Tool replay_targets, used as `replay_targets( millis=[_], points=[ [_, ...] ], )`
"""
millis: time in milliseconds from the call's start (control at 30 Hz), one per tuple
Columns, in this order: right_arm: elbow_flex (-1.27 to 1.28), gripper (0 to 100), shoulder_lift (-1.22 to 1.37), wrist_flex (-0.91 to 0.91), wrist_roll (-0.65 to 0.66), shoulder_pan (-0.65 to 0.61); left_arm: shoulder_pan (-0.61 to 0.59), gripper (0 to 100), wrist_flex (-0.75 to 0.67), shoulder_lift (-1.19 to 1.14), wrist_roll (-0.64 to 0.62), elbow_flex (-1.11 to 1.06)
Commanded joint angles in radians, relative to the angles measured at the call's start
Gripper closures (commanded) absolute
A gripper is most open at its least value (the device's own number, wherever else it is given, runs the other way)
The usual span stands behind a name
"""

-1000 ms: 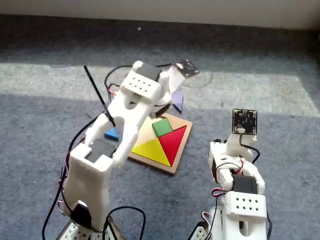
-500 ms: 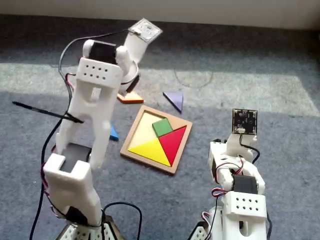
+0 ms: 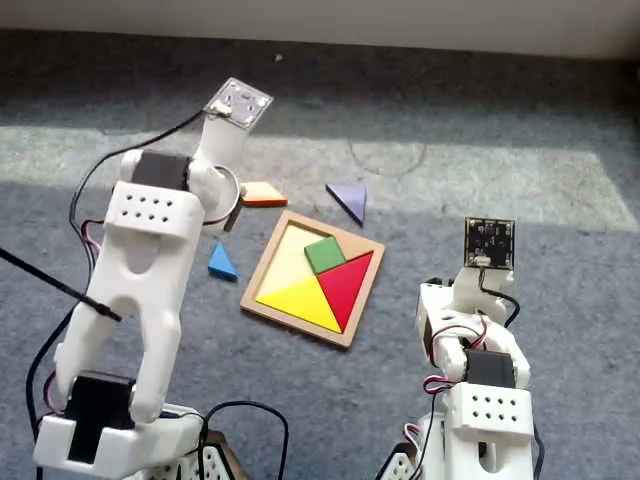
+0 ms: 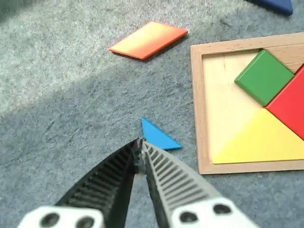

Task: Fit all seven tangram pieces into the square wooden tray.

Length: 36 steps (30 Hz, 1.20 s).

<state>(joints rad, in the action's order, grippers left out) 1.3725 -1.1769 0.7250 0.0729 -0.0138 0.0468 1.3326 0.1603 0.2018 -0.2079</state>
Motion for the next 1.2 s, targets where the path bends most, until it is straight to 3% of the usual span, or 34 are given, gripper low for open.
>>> replay_targets(
  millis=[0, 100, 400, 600, 1167],
  points=[
    [-0.004, 92.1, -0.015, -0.021, 0.012, 0.012, -0.012, 83, -0.086, 0.050, -0.018, -0.070],
    [-0.004, 92.1, -0.015, -0.021, 0.012, 0.012, -0.016, 75, -0.094, 0.018, -0.083, -0.128],
    [-0.004, 92.1, -0.015, -0.021, 0.012, 0.012, -0.105, 74, -0.207, -0.179, -0.233, -0.197],
    [-0.004, 92.1, -0.015, -0.021, 0.012, 0.012, -0.122, 74, -0.213, -0.329, -0.241, -0.170],
    [-0.004, 92.1, -0.015, -0.021, 0.012, 0.012, -0.105, 75, -0.261, -0.348, -0.250, -0.153]
  ],
)
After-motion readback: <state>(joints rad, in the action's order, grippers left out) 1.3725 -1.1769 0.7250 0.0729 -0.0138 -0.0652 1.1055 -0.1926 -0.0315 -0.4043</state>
